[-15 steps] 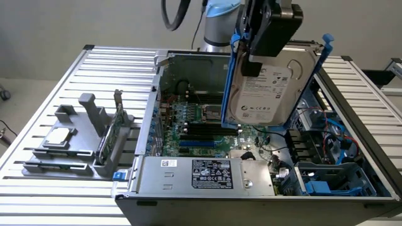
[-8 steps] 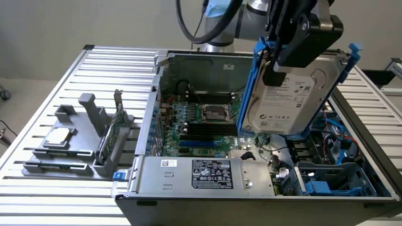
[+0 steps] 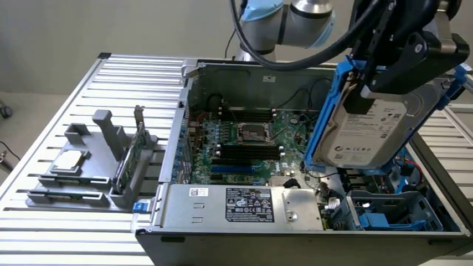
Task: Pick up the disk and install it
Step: 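Pick up the disk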
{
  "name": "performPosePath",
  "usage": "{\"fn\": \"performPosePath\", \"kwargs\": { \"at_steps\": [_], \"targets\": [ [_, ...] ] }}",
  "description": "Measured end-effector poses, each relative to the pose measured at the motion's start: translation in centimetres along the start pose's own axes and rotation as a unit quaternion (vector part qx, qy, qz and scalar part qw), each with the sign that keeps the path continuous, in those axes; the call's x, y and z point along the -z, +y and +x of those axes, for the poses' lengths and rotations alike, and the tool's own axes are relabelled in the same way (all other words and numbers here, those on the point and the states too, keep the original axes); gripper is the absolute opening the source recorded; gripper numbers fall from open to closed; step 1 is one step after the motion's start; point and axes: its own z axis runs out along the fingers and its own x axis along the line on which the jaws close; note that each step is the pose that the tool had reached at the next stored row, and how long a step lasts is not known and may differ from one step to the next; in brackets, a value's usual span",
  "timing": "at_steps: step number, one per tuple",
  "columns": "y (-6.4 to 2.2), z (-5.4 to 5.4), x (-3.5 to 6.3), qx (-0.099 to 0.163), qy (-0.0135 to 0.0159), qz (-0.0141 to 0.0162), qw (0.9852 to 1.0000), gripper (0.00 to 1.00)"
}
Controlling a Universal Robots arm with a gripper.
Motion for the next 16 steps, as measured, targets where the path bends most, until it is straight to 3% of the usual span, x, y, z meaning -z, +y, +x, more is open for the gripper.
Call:
{"fn": "performPosePath", "kwargs": {
  "at_steps": [4, 9, 16],
  "targets": [
    [-1.82, 0.6, -0.12, 0.000, -0.0001, 0.0000, 1.0000, 0.33],
    [-3.09, 1.4, -0.39, 0.000, 0.0000, 0.0000, 1.0000, 0.33],
    [-6.24, 1.9, -1.18, 0.000, 0.0000, 0.0000, 1.0000, 0.33]
  ]
}}
